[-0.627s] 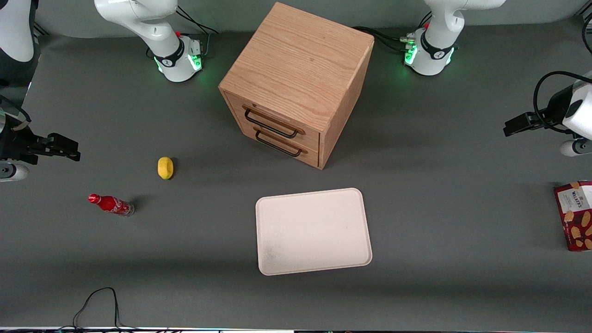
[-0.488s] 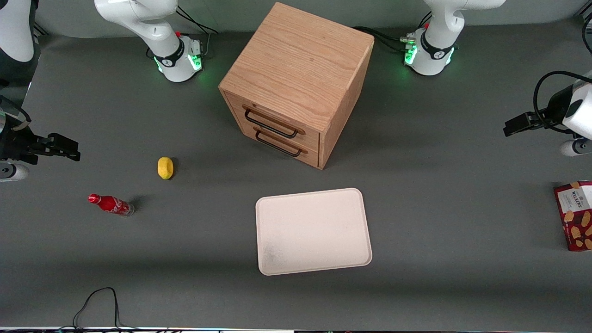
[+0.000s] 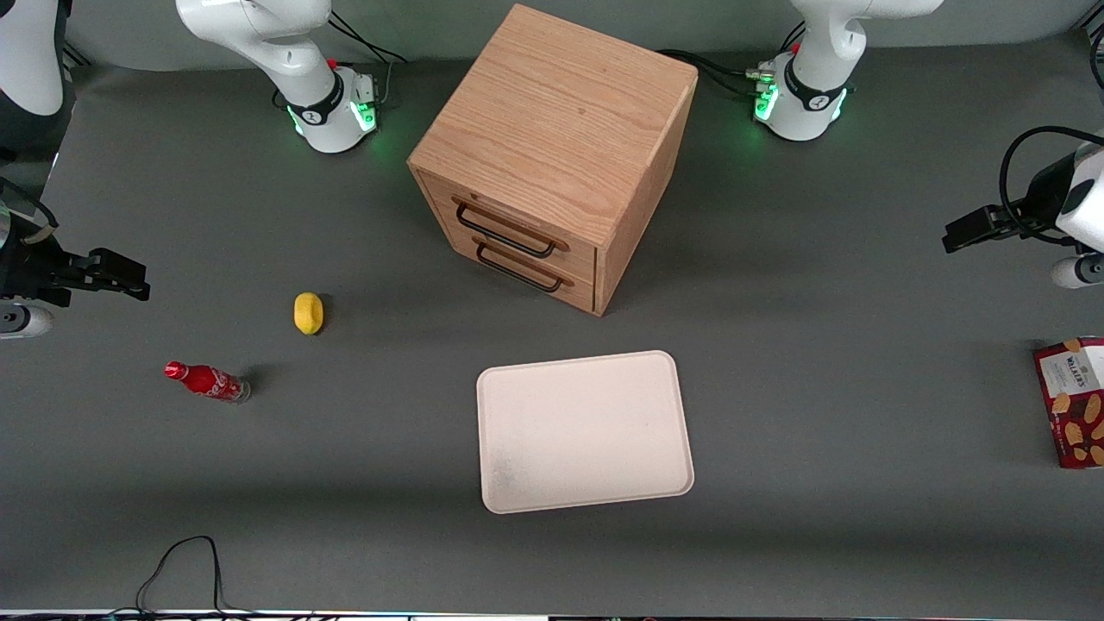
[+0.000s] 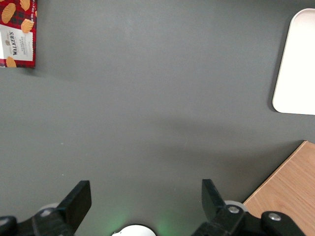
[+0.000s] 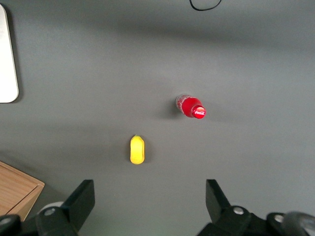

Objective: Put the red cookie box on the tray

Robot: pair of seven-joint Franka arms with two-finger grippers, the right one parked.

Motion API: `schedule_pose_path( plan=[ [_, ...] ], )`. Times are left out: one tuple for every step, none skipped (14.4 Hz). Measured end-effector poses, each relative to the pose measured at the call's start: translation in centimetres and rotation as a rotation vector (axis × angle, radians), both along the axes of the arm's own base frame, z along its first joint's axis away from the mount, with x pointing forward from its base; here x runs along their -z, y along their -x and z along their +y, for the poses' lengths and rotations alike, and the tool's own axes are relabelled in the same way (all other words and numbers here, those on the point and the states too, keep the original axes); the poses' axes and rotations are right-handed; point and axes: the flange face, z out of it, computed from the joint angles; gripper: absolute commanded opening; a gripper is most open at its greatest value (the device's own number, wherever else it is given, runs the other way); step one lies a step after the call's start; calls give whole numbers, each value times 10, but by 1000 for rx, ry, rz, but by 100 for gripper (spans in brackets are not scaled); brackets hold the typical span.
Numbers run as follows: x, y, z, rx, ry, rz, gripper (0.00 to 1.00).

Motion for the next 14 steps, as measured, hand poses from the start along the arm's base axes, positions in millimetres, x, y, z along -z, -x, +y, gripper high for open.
schedule_pose_path(
  plan=[
    [0, 0, -1, 1, 0, 1, 100],
    [1, 0, -1, 3, 0, 1, 100],
    [1, 0, -2, 3, 0, 1, 100],
    [1, 0, -2, 3, -1, 2, 100],
    [1, 0, 0, 1, -2, 2, 100],
    [1, 0, 2, -3, -2, 2, 100],
    [1, 0, 4, -7, -3, 3, 100],
    [2, -1, 5, -8, -5, 7, 100],
    [4, -1, 6, -9, -7, 12, 100],
    [5, -1, 7, -10, -10, 18, 100],
    [6, 0, 8, -12, -14, 23, 100],
    [6, 0, 12, -18, -17, 27, 100],
    [6, 0, 16, -26, -18, 30, 100],
    [7, 1, 20, -32, -18, 32, 100]
  ],
)
